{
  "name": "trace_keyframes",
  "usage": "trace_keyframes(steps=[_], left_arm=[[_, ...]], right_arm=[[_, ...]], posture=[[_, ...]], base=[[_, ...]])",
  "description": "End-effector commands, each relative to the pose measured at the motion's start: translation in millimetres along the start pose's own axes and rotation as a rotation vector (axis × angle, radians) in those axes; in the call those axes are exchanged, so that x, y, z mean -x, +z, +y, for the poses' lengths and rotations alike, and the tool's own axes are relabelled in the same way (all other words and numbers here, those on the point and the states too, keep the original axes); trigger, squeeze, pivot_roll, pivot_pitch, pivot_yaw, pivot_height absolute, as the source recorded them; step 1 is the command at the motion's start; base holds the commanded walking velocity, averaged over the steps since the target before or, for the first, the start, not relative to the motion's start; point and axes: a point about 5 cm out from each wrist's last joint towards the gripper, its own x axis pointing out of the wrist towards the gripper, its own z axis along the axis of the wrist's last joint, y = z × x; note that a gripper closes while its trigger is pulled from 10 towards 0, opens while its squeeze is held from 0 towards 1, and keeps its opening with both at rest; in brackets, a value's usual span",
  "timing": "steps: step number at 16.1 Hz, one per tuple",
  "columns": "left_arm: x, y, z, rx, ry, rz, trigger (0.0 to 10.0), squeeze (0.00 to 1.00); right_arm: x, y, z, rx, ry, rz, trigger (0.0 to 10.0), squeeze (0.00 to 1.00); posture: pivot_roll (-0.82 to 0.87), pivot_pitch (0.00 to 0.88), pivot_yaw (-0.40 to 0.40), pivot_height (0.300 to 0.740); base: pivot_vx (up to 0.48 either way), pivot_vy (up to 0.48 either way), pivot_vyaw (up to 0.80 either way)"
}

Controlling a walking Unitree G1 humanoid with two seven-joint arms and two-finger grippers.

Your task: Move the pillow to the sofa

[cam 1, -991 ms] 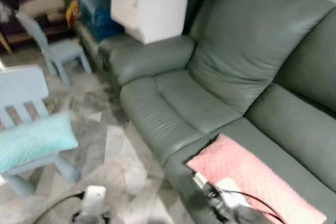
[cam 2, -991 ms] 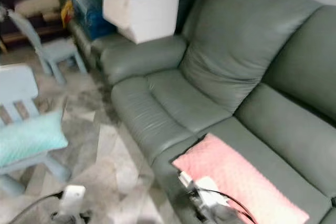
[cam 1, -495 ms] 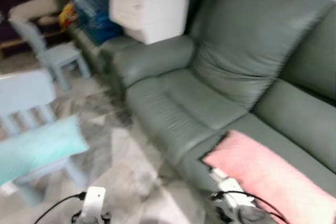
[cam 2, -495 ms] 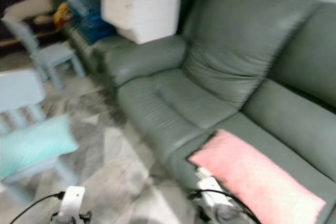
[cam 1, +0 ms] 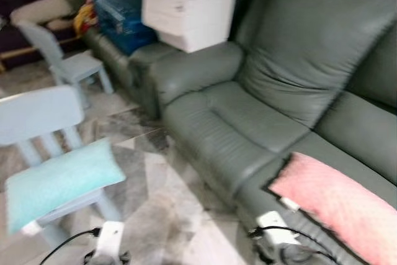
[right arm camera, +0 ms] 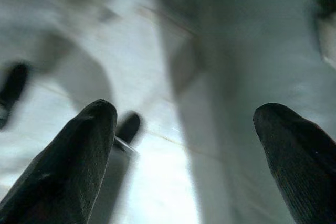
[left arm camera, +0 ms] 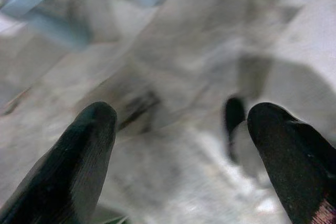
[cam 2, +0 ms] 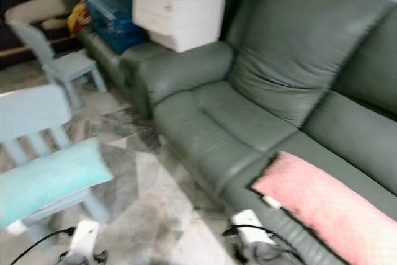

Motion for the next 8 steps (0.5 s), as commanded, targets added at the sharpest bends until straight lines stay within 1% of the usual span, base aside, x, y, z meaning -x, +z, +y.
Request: trace_keyframes(steps=[1,8], left_arm=[[-0.4,7.4,-0.7,-0.005,0.0,-0.018,10.0,0.0],[-0.5,7.8,0.4,-0.005,0.003,-0.017,10.0,0.0]], right_arm=[[1.0,2.1,-7.6,-0.004,-0.023,-0.008,10.0,0.0],[0.8,3.3,-7.5,0.0,-0.022,-0.01,10.0,0.0]], posture=[[-0.07,0.0,-0.001,0.74],[-0.07,0.0,-0.001,0.74]], base=[[0.0,0.465,0.0],[0.0,0.463,0.0]])
